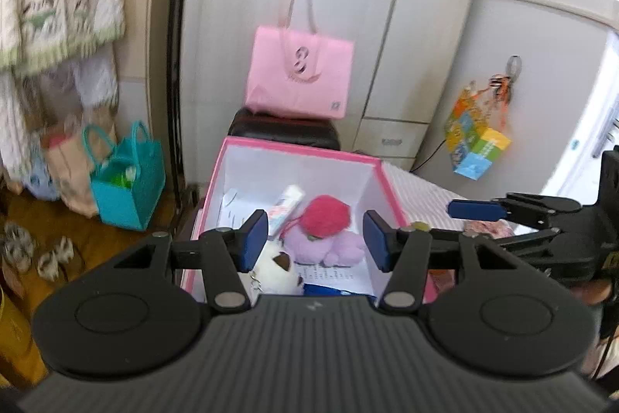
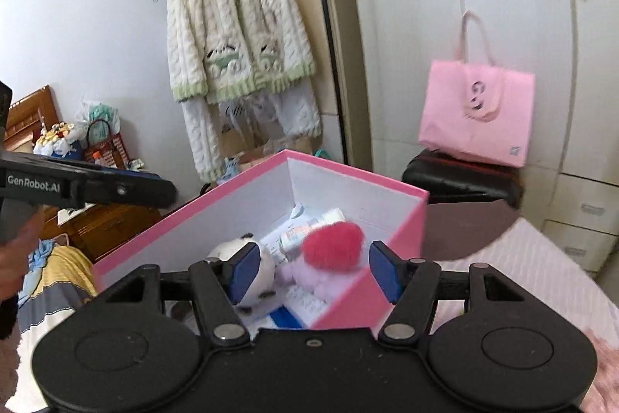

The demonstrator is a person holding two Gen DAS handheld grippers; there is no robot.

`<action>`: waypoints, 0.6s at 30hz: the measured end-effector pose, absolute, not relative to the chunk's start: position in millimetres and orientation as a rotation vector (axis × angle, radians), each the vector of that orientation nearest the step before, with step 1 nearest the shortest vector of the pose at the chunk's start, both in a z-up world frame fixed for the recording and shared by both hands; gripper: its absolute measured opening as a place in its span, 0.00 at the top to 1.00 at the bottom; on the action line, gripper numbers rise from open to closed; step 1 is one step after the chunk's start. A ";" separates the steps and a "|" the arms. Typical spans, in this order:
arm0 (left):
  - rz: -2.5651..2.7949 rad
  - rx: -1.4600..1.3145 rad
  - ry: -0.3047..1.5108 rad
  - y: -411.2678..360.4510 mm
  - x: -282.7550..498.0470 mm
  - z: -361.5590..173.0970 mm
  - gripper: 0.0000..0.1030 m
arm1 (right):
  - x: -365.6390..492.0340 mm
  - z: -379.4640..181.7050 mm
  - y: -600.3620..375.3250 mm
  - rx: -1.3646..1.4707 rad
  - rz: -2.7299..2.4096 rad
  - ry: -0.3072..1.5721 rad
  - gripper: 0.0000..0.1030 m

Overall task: Organize soft objects
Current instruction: 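Lower the pompom and packet into the box and open both grippers, then move the right gripper to the pink floral cloth while the left gripper moves to the white mesh puff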

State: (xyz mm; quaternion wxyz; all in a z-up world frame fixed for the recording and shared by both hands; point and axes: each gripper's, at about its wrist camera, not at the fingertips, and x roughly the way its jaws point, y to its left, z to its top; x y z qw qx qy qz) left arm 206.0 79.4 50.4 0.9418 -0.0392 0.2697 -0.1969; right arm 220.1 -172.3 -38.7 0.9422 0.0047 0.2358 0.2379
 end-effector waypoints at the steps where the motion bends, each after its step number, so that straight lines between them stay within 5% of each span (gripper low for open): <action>1: -0.411 -0.070 0.537 78.7 197.6 54.2 0.48 | 210.5 -36.1 -177.3 0.015 0.473 0.474 0.34; 18: -0.595 0.060 0.425 15.0 82.0 71.4 0.42 | 55.7 -39.5 -253.7 0.138 0.241 0.397 0.34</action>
